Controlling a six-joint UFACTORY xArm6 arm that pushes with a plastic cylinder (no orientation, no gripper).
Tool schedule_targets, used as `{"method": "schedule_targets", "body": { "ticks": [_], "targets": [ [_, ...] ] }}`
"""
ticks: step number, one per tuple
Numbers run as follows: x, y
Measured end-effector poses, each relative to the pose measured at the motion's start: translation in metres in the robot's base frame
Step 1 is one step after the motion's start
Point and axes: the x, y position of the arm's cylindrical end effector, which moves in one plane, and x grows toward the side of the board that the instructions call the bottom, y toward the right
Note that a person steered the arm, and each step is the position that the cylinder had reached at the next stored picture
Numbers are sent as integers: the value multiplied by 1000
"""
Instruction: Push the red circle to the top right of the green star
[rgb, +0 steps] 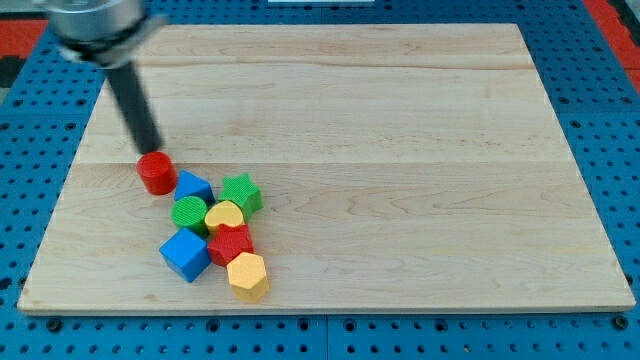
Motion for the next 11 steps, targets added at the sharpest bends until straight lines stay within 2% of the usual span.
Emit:
{"method": "schedule_targets", "body": {
  "ticks": [1,2,3,7,11],
  "targets": [
    [1,-42],
    [18,-41],
    [44,-18],
    [33,72],
    [27,194]
  ]
}}
